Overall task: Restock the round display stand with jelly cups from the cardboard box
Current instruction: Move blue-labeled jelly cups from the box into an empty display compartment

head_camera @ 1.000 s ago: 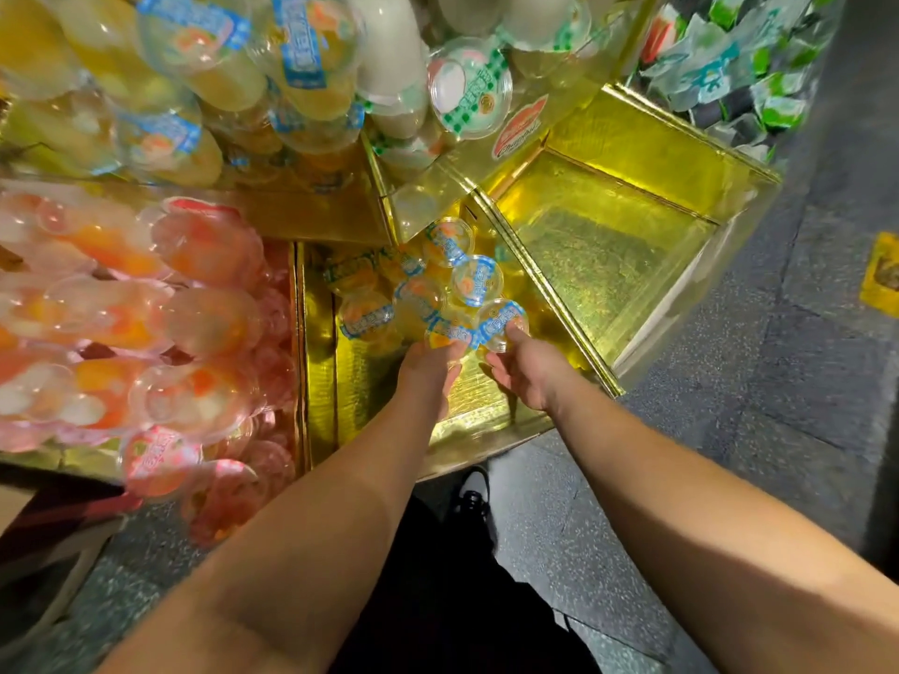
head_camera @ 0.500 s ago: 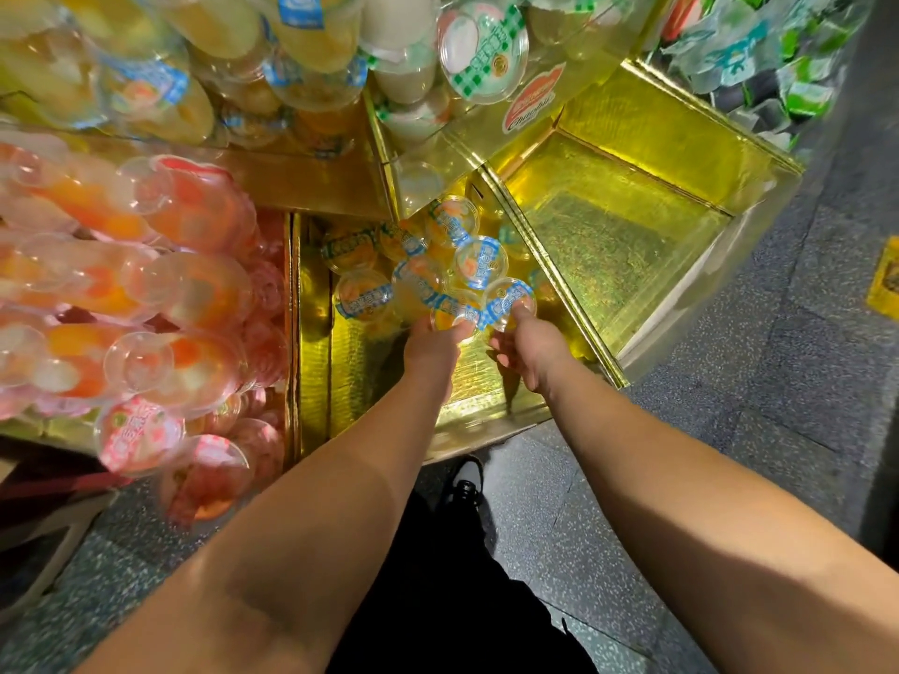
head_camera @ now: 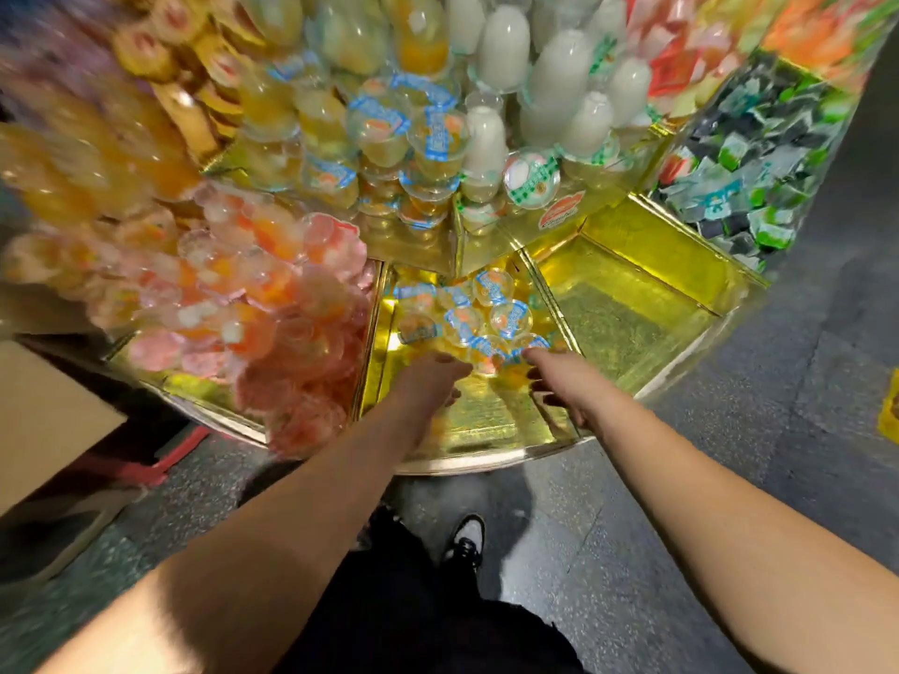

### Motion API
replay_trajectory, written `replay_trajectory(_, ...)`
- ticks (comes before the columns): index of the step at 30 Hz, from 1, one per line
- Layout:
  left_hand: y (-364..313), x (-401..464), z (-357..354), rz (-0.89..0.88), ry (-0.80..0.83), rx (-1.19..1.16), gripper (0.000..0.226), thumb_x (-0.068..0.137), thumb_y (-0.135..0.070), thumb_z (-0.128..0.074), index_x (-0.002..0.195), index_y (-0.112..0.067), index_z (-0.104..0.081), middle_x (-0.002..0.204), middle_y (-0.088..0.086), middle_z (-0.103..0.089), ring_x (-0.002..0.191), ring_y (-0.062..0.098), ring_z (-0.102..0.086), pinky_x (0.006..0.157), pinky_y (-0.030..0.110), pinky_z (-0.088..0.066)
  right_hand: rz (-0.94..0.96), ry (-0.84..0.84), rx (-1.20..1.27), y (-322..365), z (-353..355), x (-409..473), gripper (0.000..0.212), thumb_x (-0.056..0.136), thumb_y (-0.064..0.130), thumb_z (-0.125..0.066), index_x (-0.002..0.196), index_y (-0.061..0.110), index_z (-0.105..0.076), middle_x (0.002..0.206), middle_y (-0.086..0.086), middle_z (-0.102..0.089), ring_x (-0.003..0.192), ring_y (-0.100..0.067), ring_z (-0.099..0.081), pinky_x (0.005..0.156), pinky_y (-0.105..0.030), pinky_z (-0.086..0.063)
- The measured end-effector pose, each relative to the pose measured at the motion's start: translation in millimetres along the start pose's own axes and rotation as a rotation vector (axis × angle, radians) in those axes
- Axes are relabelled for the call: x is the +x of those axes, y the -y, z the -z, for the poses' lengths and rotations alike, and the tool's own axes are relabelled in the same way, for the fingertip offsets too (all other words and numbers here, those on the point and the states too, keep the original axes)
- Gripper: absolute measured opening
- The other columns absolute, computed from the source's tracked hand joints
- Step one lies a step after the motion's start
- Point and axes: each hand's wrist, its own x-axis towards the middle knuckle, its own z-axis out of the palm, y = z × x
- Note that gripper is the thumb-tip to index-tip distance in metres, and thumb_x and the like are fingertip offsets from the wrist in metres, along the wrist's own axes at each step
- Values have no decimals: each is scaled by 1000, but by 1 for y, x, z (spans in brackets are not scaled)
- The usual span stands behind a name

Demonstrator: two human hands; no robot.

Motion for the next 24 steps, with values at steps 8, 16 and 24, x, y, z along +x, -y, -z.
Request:
replay_trajectory(8, -62, -113, 157, -373, -215, 88, 9, 89, -18, -68, 82, -21, -63, 71, -2, -63, 72, 17, -58, 70, 25, -48, 586, 67, -352, 138, -66, -109, 22, 95, 37, -53, 95, 19, -65, 95, -2, -71, 92, -23, -64, 78, -32, -48)
replay_trajectory(16, -12, -193, 341, -427, -705, 49, 6, 92, -21, -66, 98, -22, -63, 83, -5, -62, 76, 10, -58, 69, 19, -45, 1034, 226, -753, 214, -237, -196, 24, 98, 31, -52, 97, 9, -63, 91, -8, -62, 87, -21, -55, 67, -34, -29)
replay_trajectory(24, 110, -247, 523, -262, -852, -15, 15, 89, -32, -63, 99, -20, -63, 85, -4, -62, 80, 16, -57, 60, 19, -39, 1101, 461, -943, 230, -461, -251, 21, 97, 32, -50, 94, 16, -64, 98, -3, -67, 97, -21, -61, 76, -32, -42)
